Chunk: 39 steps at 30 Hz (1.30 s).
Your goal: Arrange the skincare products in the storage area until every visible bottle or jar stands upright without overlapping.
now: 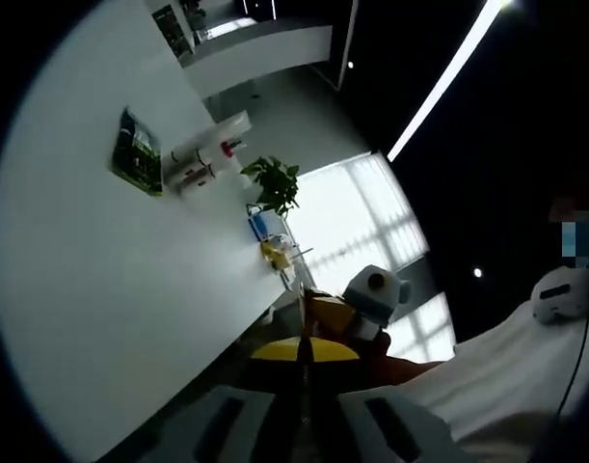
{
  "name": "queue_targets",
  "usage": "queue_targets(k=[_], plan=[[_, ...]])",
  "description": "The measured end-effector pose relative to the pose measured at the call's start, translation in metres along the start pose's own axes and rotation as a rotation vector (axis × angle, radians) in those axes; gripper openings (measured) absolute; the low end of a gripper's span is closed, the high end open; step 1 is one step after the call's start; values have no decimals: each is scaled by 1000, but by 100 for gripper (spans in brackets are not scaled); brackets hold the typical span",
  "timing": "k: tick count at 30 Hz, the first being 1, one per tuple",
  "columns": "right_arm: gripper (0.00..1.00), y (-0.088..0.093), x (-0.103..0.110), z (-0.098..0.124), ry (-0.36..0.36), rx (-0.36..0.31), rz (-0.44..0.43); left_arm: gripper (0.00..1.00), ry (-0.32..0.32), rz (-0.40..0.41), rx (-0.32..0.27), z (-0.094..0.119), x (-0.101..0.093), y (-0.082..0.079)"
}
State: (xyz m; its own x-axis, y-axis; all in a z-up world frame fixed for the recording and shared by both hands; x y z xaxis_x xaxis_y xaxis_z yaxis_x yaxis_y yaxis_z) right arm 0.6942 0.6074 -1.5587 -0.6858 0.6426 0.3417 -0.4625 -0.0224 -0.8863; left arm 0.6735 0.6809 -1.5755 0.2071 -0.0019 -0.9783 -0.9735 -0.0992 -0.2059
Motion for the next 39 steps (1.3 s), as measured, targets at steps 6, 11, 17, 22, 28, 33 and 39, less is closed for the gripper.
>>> queue_targets(k=[6,11,17,22,28,33,39], plan=[[4,0,-4,0,36,3,28,0,-18,4,-31,7,3,-6],[3,0,-8,0,63,5,56,0,-29,20,-64,12,6,-11],[3,9,-3,-5,68,62,130,0,-45,44,-112,19,11,-20],[2,18,0,-8,73,113,189,0,-77,74,-147,24,19,-29],[2,22,-1,-8,74,138,210,0,-100,117,-207,27,26,-44],[2,25,-1,-10,72,157,214,0,-116,135,-239,31,31,-59],[2,32,1,-12,62,197,237,0,-126,159,-283,30,37,-80]])
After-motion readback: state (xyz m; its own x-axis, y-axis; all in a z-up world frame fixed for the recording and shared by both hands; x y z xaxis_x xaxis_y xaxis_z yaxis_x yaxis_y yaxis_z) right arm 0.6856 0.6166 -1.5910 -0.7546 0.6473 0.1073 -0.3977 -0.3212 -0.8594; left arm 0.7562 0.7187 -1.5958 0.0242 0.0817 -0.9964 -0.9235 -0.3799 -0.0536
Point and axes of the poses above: the point that each gripper's makers call its tool centre point, and the gripper's own axes: z roughly backward along the fingers, x roughly to its left, y roughly out of its underside, the point moved 2 cm from there along z, roughly backward along the fingers, and after that the axes turned 8 degrees about z, right-handed, at the moved point
